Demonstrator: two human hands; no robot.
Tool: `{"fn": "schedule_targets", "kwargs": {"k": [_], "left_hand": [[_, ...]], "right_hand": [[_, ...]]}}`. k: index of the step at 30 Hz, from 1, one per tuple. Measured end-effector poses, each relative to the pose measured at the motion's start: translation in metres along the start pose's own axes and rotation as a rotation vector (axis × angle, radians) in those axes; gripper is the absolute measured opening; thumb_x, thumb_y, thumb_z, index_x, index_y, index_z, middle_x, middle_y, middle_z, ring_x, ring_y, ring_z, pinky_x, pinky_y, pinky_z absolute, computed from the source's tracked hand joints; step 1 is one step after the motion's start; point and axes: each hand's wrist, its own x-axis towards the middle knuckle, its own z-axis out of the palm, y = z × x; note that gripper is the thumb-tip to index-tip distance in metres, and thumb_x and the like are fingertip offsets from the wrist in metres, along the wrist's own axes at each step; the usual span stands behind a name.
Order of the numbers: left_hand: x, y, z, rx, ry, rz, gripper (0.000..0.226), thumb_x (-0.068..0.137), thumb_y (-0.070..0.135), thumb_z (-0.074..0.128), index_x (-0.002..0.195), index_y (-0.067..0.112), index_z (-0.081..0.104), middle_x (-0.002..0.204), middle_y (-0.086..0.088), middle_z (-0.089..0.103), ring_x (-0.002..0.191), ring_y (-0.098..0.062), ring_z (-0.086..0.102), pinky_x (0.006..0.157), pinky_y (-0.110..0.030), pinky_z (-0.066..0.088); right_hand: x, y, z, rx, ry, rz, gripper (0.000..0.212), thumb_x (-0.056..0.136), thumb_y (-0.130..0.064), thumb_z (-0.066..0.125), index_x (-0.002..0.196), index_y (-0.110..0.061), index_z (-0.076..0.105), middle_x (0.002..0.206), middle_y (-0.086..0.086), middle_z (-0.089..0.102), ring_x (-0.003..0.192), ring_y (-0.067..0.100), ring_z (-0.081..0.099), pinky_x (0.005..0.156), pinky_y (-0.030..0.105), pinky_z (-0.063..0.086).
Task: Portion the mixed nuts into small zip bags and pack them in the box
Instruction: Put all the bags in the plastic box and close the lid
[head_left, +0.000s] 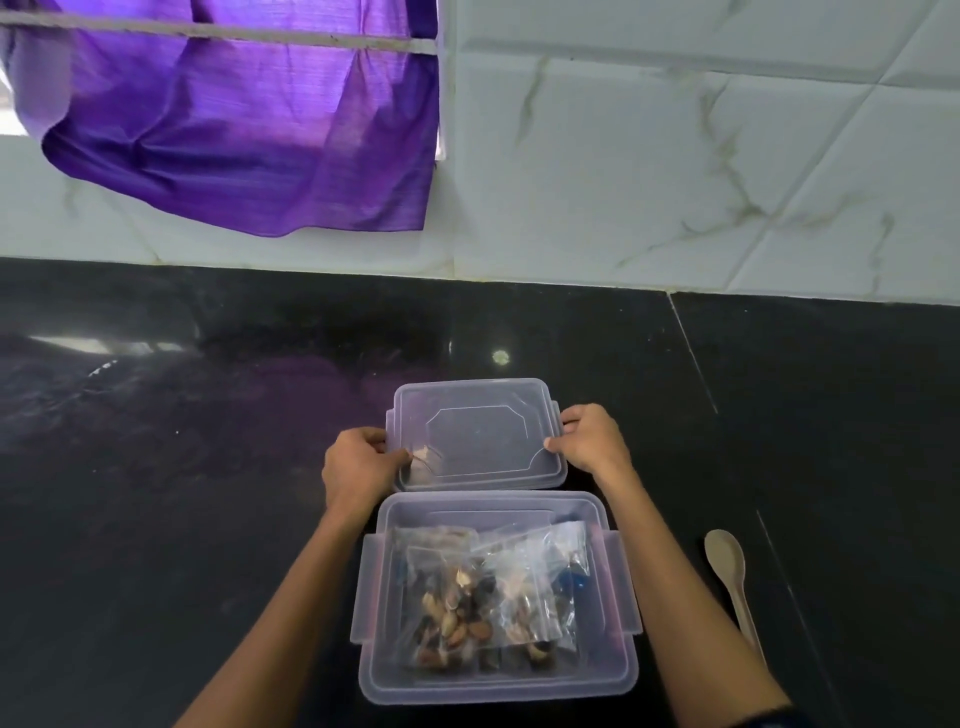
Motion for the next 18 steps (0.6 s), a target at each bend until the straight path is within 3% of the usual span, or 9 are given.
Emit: {"fn": "schedule_targets", "kwargs": {"k": [6, 10, 13, 15, 18], "left_hand": [[-0.009, 0.039, -0.032, -0.089, 0.079, 0.122, 0.032, 0.079, 0.008, 0.072, 0.110, 0.008, 0.070, 0.102, -0.009, 0.071, 0.083, -0.018, 0.063, 0.081, -0.031, 0.053], [-0.032, 0.076, -0.064, -0.144, 0.126, 0.265, 0.034, 0.081, 0.010, 0.072, 0.114, 0.008, 0.067, 0.097, -0.005, 0.068, 0.070, -0.008, 0.058, 0.060, -0.018, 0.044], [-0.057, 0.089, -0.088, -0.175, 0.146, 0.345, 0.028, 0.081, 0.017, 0.074, 0.108, 0.011, 0.070, 0.087, -0.002, 0.069, 0.065, -0.003, 0.056, 0.058, -0.018, 0.044], [-0.077, 0.089, -0.099, -0.184, 0.128, 0.372, 0.024, 0.081, 0.022, 0.074, 0.104, 0.015, 0.071, 0.084, 0.002, 0.069, 0.069, -0.005, 0.060, 0.063, -0.019, 0.048], [-0.106, 0.075, -0.105, -0.171, 0.091, 0.378, 0.025, 0.081, 0.027, 0.073, 0.105, 0.020, 0.070, 0.087, 0.007, 0.068, 0.078, -0.007, 0.064, 0.067, -0.023, 0.051]], "right_hand": [[-0.014, -0.020, -0.028, 0.181, 0.049, -0.080, 0.048, 0.079, -0.009, 0.074, 0.124, -0.003, 0.058, 0.116, 0.013, 0.066, 0.102, 0.025, 0.063, 0.092, 0.037, 0.050], [-0.051, -0.040, -0.065, 0.229, 0.155, -0.208, 0.050, 0.081, -0.013, 0.073, 0.128, -0.006, 0.056, 0.120, 0.009, 0.064, 0.095, 0.016, 0.058, 0.083, 0.029, 0.045], [-0.084, -0.045, -0.088, 0.221, 0.210, -0.270, 0.049, 0.083, -0.016, 0.072, 0.129, -0.009, 0.056, 0.121, 0.006, 0.063, 0.096, 0.014, 0.058, 0.082, 0.026, 0.043], [-0.108, -0.042, -0.098, 0.220, 0.227, -0.289, 0.047, 0.084, -0.018, 0.071, 0.128, -0.012, 0.057, 0.114, 0.001, 0.065, 0.091, 0.010, 0.058, 0.078, 0.023, 0.043], [-0.143, -0.027, -0.103, 0.234, 0.203, -0.301, 0.038, 0.085, -0.017, 0.069, 0.122, -0.015, 0.061, 0.088, -0.014, 0.059, 0.075, -0.002, 0.055, 0.061, 0.013, 0.039]]}}
